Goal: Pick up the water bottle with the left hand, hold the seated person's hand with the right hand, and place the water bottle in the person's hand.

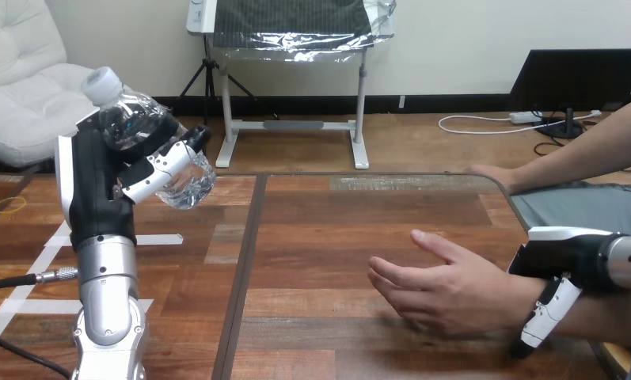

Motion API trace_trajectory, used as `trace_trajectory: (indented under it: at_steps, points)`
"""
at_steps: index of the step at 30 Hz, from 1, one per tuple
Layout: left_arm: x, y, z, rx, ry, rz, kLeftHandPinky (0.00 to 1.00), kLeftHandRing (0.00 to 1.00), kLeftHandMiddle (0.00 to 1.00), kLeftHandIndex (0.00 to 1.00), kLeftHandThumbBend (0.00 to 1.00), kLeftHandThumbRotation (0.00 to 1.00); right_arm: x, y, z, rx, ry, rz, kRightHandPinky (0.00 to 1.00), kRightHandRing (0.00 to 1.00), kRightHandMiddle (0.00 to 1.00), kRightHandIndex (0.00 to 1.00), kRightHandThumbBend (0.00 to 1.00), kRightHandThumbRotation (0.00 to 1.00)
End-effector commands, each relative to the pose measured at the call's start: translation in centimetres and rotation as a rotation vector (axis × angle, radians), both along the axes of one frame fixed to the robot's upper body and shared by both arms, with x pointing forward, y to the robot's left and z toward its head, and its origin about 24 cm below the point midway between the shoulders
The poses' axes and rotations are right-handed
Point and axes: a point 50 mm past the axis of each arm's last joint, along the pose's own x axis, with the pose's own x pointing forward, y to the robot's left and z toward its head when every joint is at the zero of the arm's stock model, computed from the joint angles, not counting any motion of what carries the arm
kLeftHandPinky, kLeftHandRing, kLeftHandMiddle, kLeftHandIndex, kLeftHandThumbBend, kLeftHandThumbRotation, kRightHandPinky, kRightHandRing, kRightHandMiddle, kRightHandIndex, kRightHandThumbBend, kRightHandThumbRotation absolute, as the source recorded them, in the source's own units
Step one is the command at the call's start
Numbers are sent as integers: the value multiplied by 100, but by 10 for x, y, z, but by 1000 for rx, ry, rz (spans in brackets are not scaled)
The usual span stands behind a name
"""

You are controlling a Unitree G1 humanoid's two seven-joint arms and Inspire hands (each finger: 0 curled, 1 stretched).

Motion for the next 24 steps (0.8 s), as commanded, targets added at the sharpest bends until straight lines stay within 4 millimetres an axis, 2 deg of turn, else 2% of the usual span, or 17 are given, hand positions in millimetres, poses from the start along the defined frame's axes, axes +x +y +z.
trace_trajectory:
  at_steps: [1, 8, 24]
  points:
    - [12, -7, 43, 21, -179, -35, 26, 30, 36, 41, 59, 0, -2, 3, -7, -20, 51, -1, 37, 53, 61, 60, 100, 14]
    - [12, -8, 43, 18, -182, -36, 26, 31, 36, 40, 59, 0, -2, 5, -5, -39, 49, 15, 42, 59, 65, 64, 100, 7]
    - [12, -7, 44, 14, -189, -33, 26, 31, 36, 40, 58, 0, -3, 4, 1, -41, 23, 29, 43, 57, 64, 67, 100, 0]
